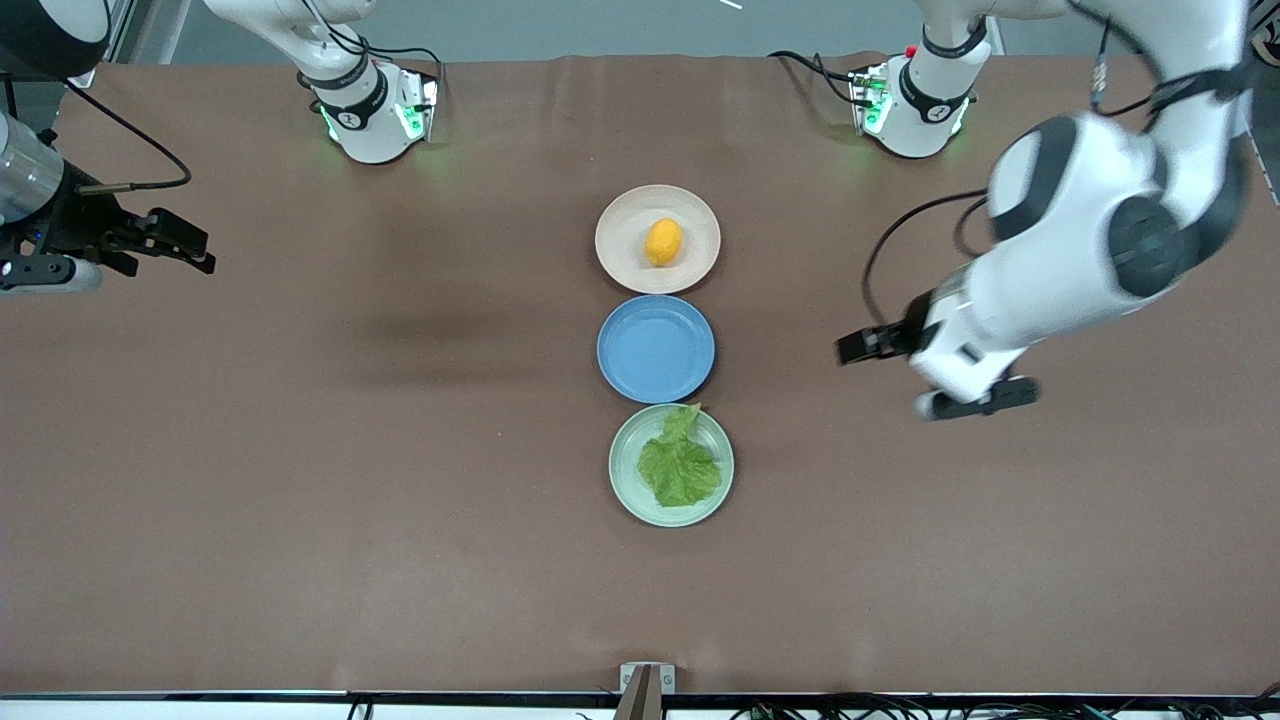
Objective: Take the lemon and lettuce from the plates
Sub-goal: 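Reach the left gripper to the lettuce while the right gripper reaches the lemon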
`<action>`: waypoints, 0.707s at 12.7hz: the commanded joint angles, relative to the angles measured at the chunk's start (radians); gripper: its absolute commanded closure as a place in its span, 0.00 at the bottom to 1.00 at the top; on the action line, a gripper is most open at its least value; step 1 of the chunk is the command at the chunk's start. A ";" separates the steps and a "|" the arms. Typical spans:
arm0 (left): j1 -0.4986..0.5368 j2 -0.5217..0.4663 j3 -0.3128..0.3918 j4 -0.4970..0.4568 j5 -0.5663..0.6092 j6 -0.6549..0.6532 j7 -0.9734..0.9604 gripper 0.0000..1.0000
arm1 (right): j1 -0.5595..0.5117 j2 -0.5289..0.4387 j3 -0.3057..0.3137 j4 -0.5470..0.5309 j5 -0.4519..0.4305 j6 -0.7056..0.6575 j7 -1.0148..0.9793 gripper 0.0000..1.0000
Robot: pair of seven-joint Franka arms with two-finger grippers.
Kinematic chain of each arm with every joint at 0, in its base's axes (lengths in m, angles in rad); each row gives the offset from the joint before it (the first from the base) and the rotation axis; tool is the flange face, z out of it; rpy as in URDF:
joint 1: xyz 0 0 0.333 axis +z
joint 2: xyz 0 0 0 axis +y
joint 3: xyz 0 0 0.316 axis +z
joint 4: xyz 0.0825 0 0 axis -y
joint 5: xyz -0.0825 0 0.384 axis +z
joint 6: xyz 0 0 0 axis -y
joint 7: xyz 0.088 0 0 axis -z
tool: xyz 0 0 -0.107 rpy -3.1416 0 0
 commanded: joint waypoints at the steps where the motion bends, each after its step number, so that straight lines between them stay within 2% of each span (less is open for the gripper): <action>1: -0.077 0.115 0.004 0.025 -0.008 0.156 -0.157 0.00 | 0.002 0.162 -0.001 0.064 0.013 -0.003 -0.007 0.00; 2: -0.112 0.161 0.007 0.025 -0.005 0.243 -0.206 0.00 | 0.005 0.213 -0.001 0.105 0.009 -0.009 -0.015 0.00; 4: -0.164 0.228 0.012 0.017 -0.005 0.418 -0.298 0.00 | 0.054 0.215 0.006 0.092 0.032 -0.041 0.064 0.00; 7: -0.201 0.298 0.012 0.013 0.000 0.572 -0.395 0.00 | 0.201 0.176 0.011 0.037 0.091 -0.037 0.393 0.00; 9: -0.212 0.334 0.013 0.011 0.001 0.639 -0.453 0.00 | 0.310 0.135 0.010 -0.038 0.171 0.033 0.598 0.00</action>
